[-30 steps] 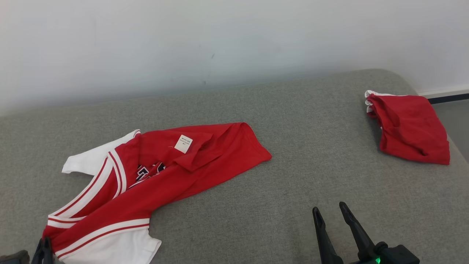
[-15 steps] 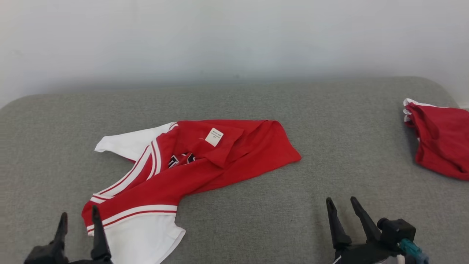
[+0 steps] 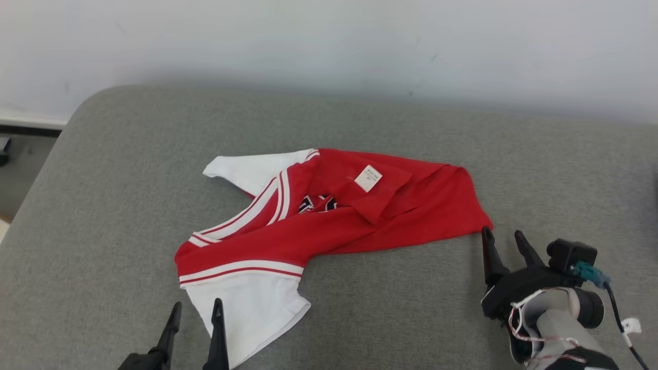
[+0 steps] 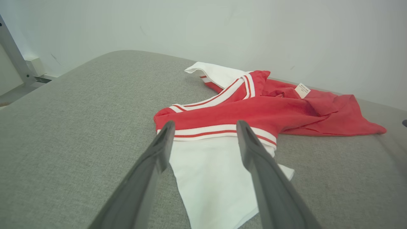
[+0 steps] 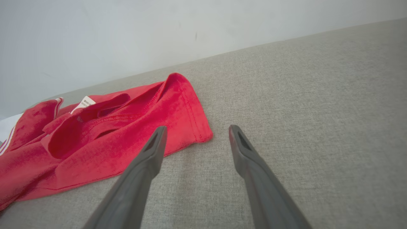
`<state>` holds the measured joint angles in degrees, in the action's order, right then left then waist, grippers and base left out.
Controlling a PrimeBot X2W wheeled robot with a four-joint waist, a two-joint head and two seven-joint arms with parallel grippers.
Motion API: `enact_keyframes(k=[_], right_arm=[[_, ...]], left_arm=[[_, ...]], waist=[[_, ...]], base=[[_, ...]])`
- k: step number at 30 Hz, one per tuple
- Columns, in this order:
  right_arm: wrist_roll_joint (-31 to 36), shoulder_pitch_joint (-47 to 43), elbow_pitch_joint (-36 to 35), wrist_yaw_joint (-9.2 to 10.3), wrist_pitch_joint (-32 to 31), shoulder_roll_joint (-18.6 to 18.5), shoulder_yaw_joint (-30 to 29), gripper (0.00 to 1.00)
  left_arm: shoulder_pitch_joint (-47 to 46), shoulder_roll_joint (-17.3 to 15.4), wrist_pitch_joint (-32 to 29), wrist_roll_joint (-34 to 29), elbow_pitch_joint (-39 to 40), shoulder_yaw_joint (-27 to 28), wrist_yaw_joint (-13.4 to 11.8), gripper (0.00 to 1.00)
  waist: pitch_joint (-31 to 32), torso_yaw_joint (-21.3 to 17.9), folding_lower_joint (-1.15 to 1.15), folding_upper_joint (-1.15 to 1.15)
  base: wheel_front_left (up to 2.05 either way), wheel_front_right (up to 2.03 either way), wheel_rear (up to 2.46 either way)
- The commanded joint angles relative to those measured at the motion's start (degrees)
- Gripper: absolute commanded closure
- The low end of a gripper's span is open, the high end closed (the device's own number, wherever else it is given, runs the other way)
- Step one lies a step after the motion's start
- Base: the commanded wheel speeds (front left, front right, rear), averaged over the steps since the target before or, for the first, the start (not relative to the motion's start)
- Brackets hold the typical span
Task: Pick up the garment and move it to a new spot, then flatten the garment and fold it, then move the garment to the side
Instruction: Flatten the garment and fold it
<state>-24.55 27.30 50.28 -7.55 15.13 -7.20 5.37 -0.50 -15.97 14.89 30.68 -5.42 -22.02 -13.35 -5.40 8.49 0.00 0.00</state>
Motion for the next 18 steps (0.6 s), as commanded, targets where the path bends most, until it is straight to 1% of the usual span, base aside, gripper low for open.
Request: enact_keyframes(k=[1, 5, 8, 15, 16, 17, 18], right_arm=[[-0.21, 2.37, 2.67, 0.15, 0.03, -0.59, -0.22, 0.0], [-0.67, 6.58, 9.04, 0.15, 0.03, -1.04, -1.55, 0.0], [0.03, 8.96, 12.44, 0.15, 0.03, -1.25, -2.6, 0.0], [1.07, 10.31, 15.39, 0.15, -0.05, -0.56, -3.4, 0.0], [1.24, 10.29, 15.61, 0.15, -0.12, -0.42, -3.28, 0.55], [1.33, 10.22, 15.74, 0.15, -0.13, -0.31, -3.16, 0.71], [1.63, 9.87, 15.97, 0.15, -0.14, -0.12, -2.78, 1.0]], left_arm=[[-1.27, 0.82, 0.34, -1.14, -0.71, -0.01, 1.11, 0.0], [-2.56, 2.05, 0.34, -2.78, -2.17, 0.65, 3.42, 0.0], [-3.42, 2.7, 0.34, -4.09, -3.03, 1.33, 4.83, 0.0], [-4.05, 4.15, 0.34, -5.92, -4.47, 2.76, 6.87, 0.0], [-4.07, 4.37, 0.34, -6.21, -4.73, 2.98, 7.0, 0.0], [-4.03, 4.55, 0.34, -6.55, -4.97, 3.24, 7.27, 0.0], [-3.87, 5.01, 0.3, -7.07, -5.33, 3.73, 7.6, 0.0]], waist=[[-2.93, 3.17, 0.0, 0.0], [-4.51, 4.59, 0.0, 0.0], [-5.43, 5.31, 0.0, 0.0], [-5.99, 5.63, 0.0, 0.0], [-5.96, 5.58, 0.0, 0.0], [-5.9, 5.48, 0.0, 0.0], [-5.75, 5.14, 0.0, 0.0]], base=[[0.0, 0.0, 0.0], [0.0, 0.0, 0.0], [0.0, 0.0, 0.0], [0.0, 0.0, 0.0], [0.0, 0.0, 0.0], [0.0, 0.0, 0.0], [0.0, 0.0, 0.0]])
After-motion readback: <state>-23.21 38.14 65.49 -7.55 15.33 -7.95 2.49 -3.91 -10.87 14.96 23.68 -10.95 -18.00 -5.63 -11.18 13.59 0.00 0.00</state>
